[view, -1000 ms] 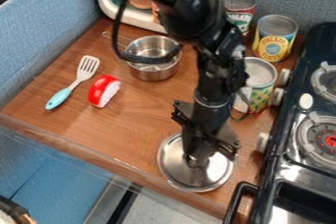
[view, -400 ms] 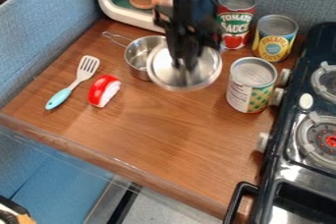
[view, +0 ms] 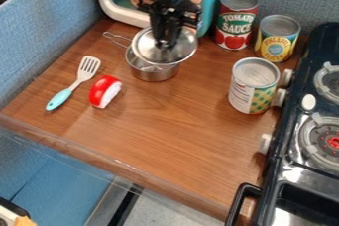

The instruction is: Put the silver lid above the silver pot

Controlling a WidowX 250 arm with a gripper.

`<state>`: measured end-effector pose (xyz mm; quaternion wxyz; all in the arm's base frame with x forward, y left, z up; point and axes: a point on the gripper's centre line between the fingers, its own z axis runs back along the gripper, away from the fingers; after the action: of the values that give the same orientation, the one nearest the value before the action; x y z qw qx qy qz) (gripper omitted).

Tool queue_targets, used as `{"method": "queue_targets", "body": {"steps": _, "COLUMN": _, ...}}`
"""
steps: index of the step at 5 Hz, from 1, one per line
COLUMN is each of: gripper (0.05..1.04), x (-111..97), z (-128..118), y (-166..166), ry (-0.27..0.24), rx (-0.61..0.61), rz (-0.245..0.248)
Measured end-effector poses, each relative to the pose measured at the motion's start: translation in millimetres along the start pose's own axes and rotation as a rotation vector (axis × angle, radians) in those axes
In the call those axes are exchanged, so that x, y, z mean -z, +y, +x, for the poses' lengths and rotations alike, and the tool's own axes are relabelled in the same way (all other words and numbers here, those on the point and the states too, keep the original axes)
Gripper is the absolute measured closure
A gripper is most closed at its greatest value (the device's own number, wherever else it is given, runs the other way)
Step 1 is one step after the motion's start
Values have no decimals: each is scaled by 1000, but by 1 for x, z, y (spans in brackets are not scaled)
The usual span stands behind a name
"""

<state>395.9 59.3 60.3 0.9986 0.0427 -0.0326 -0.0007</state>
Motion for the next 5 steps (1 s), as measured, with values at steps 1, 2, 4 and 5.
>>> {"method": "queue_targets", "body": {"steps": 1, "gripper": 804, "x": 21, "z": 5, "y": 18, "ry": 40, "rx": -41, "rz": 8}}
{"method": "queue_targets", "body": {"steps": 2, "gripper": 804, "x": 37, "z": 3, "y": 33, "ry": 74, "rx": -96, "rz": -7}}
{"method": "queue_targets", "body": {"steps": 4, "gripper": 733, "x": 41, "z": 9, "y": 32, "ry": 68, "rx": -110, "rz": -19}}
{"method": "queue_targets", "body": {"steps": 5, "gripper": 434, "x": 41, "z": 9, "y": 29, "ry": 65, "rx": -103, "rz": -10}}
